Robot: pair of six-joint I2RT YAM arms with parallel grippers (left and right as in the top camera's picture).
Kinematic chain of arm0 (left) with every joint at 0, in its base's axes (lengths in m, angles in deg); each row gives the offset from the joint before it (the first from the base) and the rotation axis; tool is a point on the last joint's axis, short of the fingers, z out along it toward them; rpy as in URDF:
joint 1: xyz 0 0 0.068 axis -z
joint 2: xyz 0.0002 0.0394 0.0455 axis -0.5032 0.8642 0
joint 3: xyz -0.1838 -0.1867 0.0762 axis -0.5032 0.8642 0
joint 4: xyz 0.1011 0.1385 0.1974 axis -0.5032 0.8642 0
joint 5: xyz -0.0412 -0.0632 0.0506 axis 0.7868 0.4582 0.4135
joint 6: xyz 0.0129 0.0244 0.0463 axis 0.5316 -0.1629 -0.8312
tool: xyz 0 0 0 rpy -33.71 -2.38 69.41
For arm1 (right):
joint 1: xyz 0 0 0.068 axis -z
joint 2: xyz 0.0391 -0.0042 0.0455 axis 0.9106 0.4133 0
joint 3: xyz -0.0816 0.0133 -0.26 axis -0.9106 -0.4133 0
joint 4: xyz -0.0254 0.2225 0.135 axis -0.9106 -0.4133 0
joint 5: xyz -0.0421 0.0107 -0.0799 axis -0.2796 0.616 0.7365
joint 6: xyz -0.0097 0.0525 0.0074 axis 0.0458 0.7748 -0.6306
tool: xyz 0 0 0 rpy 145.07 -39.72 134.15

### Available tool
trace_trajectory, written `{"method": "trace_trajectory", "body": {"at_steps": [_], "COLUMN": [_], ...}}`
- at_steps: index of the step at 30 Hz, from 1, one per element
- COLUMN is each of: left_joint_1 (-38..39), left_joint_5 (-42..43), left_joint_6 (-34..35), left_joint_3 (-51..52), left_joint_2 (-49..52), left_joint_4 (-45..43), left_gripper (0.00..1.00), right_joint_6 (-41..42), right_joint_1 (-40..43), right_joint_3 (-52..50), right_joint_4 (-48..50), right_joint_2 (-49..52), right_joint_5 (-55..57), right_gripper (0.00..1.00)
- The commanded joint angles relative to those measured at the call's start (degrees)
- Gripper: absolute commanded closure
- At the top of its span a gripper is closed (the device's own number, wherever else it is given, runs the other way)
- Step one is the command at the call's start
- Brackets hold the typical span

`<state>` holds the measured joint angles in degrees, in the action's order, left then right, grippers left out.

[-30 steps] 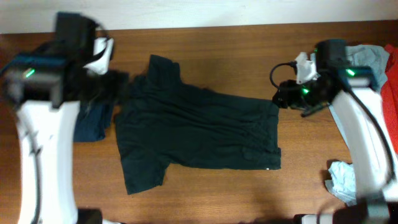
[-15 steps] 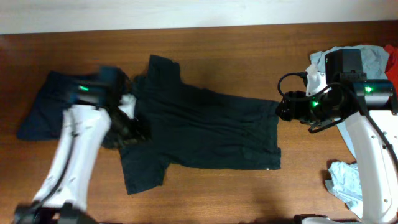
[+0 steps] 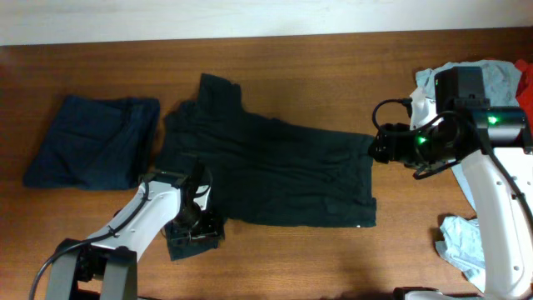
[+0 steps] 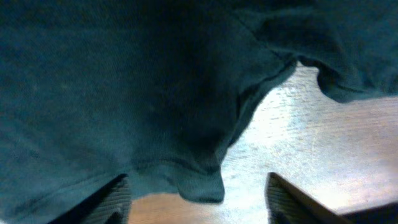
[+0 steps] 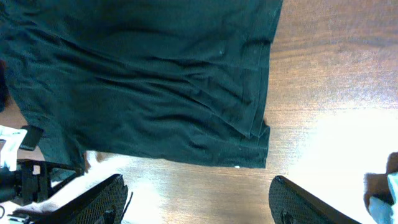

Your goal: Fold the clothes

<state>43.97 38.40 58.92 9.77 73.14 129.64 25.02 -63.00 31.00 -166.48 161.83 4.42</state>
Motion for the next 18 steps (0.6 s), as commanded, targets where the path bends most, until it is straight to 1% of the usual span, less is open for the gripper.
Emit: {"method": "trace_trajectory", "body": {"at_steps": [1, 2, 4, 7, 9, 10, 11, 12, 15, 18], "left_joint_1": [0.13, 0.13, 0.13, 0.13, 0.11, 0.11, 0.07, 0.07, 0.07, 0.07], "left_joint_5": [0.48, 0.13, -0.44, -0.55, 0.0, 0.26, 0.66, 1.03, 0.96, 0.9], "left_joint_6": [1.16, 1.36, 2.64, 5.01, 6.08, 6.08, 6.08, 6.05, 6.01, 5.81], "left_joint_3": [1.05, 1.05, 1.05, 1.05, 1.05, 1.03, 0.96, 0.74, -0.57, -3.34], "left_joint_2": [1.05, 2.1, 3.91, 6.1, 6.97, 6.99, 6.84, 6.71, 6.23, 4.37], "left_joint_4": [-1.11, -1.57, -2.25, -3.26, -3.23, -3.19, -3.02, -2.99, -1.84, 1.31], "left_gripper": [0.43, 0.47, 0.5, 0.52, 0.71, 0.87, 0.98, 1.0, 0.99, 0.99], "right_joint_6": [0.04, 0.04, 0.04, 0.04, 0.04, 0.04, 0.04, 0.11, 1.4, 4.24], "right_joint_1": [0.11, 0.11, 0.11, 0.11, 0.11, 0.11, 0.11, 0.11, 0.11, 0.11], "right_joint_3": [-1.68, -2.05, -2.4, -2.75, -3.26, -3.67, -4.24, -5.27, -8.02, -13.27], "right_joint_4": [0.0, -0.02, -0.02, -0.02, 0.0, 0.02, 0.07, 0.24, 1.11, 2.64], "right_joint_2": [0.31, 0.31, 0.31, 0.31, 0.31, 0.31, 0.31, 0.31, 0.31, 0.31], "right_joint_5": [0.94, 0.94, 0.94, 0.96, 0.96, 0.96, 0.96, 0.96, 0.96, 0.92], "right_gripper": [0.22, 0.22, 0.22, 0.22, 0.22, 0.22, 0.21, 0.21, 0.21, 0.21]}}
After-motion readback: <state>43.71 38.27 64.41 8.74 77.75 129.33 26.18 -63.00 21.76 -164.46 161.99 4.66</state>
